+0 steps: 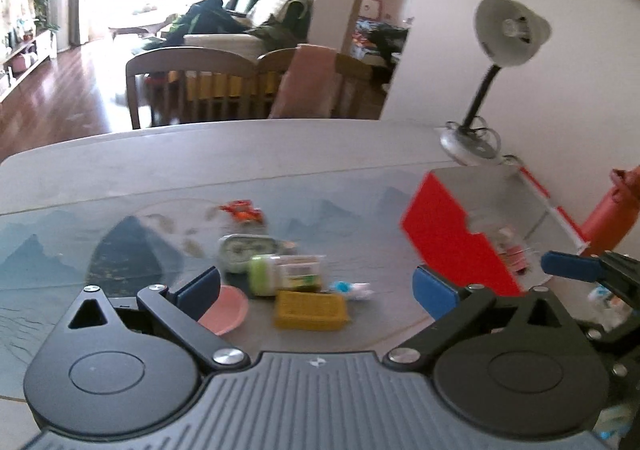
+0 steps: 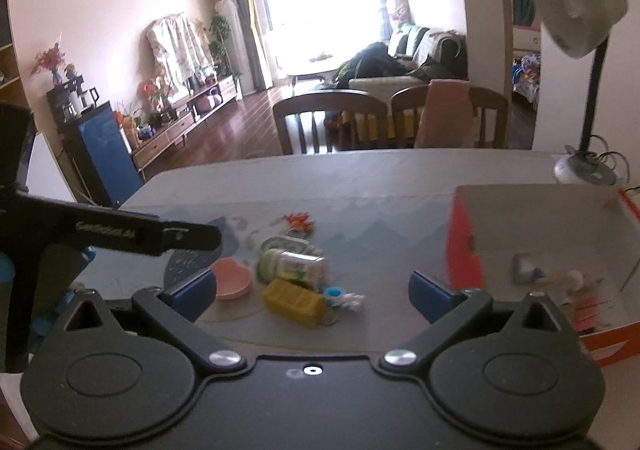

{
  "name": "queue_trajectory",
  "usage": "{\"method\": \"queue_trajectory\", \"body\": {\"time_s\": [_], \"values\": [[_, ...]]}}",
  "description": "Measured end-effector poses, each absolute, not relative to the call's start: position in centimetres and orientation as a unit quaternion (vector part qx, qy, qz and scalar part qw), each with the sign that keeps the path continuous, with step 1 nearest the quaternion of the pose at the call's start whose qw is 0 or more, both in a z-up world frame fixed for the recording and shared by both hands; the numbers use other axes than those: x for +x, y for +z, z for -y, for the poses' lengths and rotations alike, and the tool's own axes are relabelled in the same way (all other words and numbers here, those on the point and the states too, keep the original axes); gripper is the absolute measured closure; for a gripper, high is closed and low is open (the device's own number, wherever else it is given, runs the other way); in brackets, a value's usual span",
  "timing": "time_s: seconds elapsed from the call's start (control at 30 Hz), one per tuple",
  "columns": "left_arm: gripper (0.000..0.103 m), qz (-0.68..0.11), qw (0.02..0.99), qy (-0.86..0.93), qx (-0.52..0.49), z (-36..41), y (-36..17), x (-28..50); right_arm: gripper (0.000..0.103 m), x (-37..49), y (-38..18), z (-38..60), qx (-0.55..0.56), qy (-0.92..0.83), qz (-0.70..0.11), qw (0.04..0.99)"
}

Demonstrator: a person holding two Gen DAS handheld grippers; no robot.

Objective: Organize rigid objects
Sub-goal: 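Withdraw both open tools from the box back toward the mat, then grasp the pink heart bowl with the left tool while the right tool grasps the yellow box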

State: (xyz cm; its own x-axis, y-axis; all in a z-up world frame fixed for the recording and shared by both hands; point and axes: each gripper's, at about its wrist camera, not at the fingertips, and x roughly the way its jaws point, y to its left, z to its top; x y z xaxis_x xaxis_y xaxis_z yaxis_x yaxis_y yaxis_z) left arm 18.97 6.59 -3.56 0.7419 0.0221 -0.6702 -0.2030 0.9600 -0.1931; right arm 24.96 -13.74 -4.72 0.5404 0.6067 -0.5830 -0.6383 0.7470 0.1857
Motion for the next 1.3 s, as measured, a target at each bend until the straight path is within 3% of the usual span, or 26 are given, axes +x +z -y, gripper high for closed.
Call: {"method": "queue_trajectory", "body": {"time_s": [0.43,0.87,1.07,1.3], "values": [[0.0,-0.376,0.903,0.119,-0.169,-13.8,-10.0,18.8,0.001,25.2,-8.9,7.2,-0.106,0.376,-0.331,0.859],[0.0,-0.397,0.899,0.102,-0.154,-14.2,-15.2,20.8,0.006,28.5,-13.6,3.8,-0.184,0.393,-0.362,0.825],[0.0,-0.402,0.902,0.094,-0.129,-13.9,-16.8,21.7,0.014,29.1,-14.9,2.3,-0.239,0.419,-0.355,0.801],[0.0,-0.391,0.91,0.084,-0.107,-13.6,-17.8,22.1,0.03,30.7,-16.1,1.6,-0.238,0.427,-0.377,0.787]]}}
